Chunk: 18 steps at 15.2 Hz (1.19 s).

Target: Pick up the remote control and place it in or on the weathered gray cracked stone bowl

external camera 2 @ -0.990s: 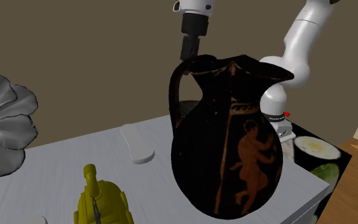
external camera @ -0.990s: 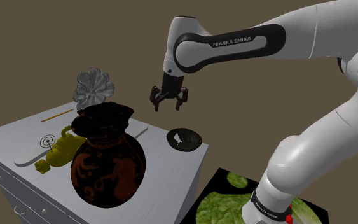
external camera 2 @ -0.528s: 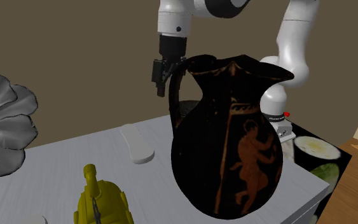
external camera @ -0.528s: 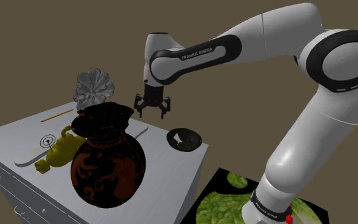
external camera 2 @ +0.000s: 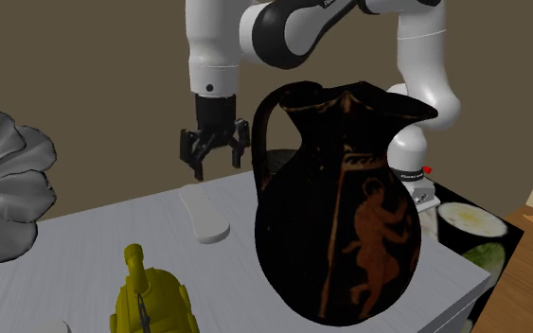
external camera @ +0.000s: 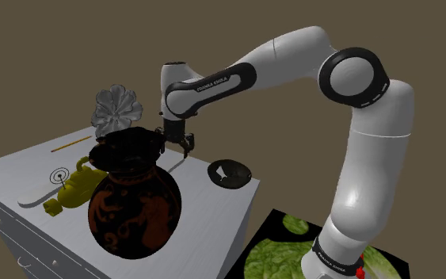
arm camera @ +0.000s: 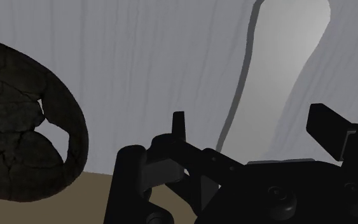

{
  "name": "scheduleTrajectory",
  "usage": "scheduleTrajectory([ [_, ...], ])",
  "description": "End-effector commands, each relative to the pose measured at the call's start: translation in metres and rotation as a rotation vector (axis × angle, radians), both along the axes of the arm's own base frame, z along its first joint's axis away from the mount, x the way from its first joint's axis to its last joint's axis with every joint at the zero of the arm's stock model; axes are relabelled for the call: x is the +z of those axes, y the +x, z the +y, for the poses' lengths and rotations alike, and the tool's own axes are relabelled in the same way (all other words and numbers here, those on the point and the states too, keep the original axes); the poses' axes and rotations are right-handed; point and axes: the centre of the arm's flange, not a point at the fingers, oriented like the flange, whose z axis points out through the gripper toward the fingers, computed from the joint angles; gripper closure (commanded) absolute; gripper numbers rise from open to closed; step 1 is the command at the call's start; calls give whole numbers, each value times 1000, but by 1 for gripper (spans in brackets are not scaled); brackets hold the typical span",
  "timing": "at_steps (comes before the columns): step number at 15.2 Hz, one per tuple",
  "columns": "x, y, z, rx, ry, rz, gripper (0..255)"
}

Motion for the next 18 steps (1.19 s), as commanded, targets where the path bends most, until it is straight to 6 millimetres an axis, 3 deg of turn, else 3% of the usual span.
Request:
scheduleTrajectory([
  [1,-17,26,1,-82,7,14,0],
  [4,-38,50,-3,-170,15,30,0],
  [11,-78,51,-3,-170,15,30,0],
  [18,-78,51,-3,-170,15,30,0],
])
